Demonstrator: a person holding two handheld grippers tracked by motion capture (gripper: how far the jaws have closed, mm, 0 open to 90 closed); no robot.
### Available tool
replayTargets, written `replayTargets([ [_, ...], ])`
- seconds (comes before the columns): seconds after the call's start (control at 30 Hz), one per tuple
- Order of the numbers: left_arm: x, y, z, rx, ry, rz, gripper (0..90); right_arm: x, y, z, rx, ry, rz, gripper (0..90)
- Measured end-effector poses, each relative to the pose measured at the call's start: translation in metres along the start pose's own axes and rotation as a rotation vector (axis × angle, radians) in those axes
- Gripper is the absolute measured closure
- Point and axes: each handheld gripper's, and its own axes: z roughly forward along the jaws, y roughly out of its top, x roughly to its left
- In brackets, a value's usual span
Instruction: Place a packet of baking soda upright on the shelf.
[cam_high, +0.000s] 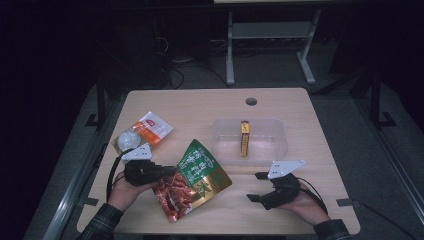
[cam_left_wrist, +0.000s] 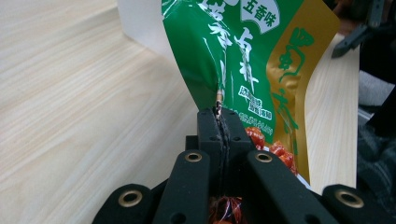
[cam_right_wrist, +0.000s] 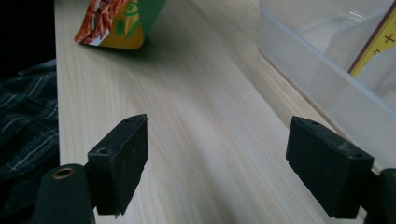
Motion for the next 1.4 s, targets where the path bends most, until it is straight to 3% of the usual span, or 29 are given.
replayTargets([
  [0.23, -0.007, 0.008, 0.005, -0.024, 0.022, 0.002, 89.5, 0.004, 0.008, 0.004, -0.027, 0.03, 0.02, 22.4],
  [0.5, -0.015, 0.016, 0.007, -0.075, 0.0, 0.001, 89.5, 0.009, 0.027, 0.02, -0.066, 0.065, 0.006, 23.1],
  [0.73, -0.022, 0.02, 0.01, -0.089, -0.01, 0.012, 89.5, 0.009, 0.042, 0.032, -0.108, 0.095, 0.009, 25.8],
  [0.97, -0.027, 0.021, 0.011, -0.129, -0.021, 0.007, 89.4, 0.01, 0.052, 0.038, -0.183, 0.143, 0.012, 47.8],
  [1.13, -0.028, 0.021, 0.01, -0.148, -0.017, 0.002, 89.4, 0.011, 0.055, 0.045, -0.182, 0.162, 0.009, 57.9],
  [1.17, -0.027, 0.021, 0.009, -0.153, -0.013, -0.007, 89.4, 0.011, 0.056, 0.049, -0.187, 0.174, 0.012, 64.4],
  [1.33, -0.025, 0.019, 0.007, -0.167, -0.017, -0.022, 89.3, 0.007, 0.059, 0.051, -0.21, 0.206, 0.028, 78.8],
  [1.4, -0.025, 0.018, 0.007, -0.168, -0.018, -0.022, 89.3, 0.007, 0.059, 0.051, -0.211, 0.212, 0.033, 80.4],
])
